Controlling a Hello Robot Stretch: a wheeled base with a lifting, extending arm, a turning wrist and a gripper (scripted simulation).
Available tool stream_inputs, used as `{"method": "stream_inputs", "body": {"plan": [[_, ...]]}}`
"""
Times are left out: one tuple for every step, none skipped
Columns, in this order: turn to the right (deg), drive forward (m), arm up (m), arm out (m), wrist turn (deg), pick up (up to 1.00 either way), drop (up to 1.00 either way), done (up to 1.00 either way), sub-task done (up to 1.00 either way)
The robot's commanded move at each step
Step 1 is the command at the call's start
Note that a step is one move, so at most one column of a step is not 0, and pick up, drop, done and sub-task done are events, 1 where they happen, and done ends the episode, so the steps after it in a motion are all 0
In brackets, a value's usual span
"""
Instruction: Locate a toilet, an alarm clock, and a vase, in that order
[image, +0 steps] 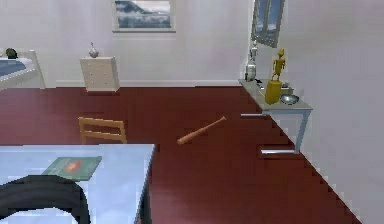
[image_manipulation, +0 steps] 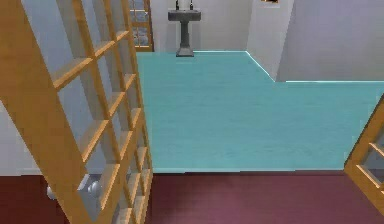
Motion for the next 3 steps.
{"method": "stream_inputs", "body": {"plan": [[0.0,1.0,0.0,0.0,0.0,0.0,0.0,0.0,0.0],[0.0,0.2,0.0,0.0,0.0,0.0,0.0,0.0,0.0],[-42.0,0.0,0.0,0.0,0.0,0.0,0.0,0.0,0.0]]}}
